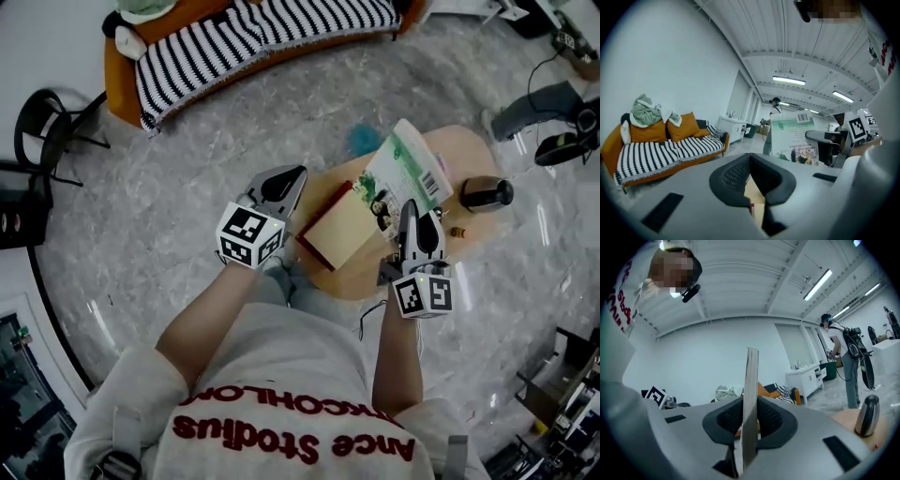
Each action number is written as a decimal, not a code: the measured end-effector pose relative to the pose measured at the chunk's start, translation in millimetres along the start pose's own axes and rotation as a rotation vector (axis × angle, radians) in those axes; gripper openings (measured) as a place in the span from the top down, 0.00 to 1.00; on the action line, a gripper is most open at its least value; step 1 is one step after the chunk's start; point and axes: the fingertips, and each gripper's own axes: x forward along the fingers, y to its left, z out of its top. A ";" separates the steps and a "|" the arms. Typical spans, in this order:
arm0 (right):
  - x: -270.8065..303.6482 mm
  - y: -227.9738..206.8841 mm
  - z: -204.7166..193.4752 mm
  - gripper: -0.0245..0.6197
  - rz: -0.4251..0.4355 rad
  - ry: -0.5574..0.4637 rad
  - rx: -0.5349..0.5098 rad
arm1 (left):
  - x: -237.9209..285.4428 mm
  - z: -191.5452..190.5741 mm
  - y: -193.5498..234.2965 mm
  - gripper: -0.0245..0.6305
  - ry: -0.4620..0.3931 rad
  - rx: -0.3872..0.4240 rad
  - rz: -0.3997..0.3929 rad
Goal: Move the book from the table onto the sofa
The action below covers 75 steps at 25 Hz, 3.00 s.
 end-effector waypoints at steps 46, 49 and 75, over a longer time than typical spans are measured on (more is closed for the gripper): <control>-21.0 93.0 173.4 0.83 0.321 -0.319 -0.160 | -163.6 137.4 7.8 0.94 -0.352 0.165 0.372; -18.6 98.3 176.4 0.83 0.368 -0.314 -0.146 | -175.0 136.5 7.8 0.94 -0.353 0.155 0.418; 55.6 349.8 148.6 0.83 0.931 -0.165 0.027 | -408.5 115.1 101.7 0.94 -0.399 0.100 0.931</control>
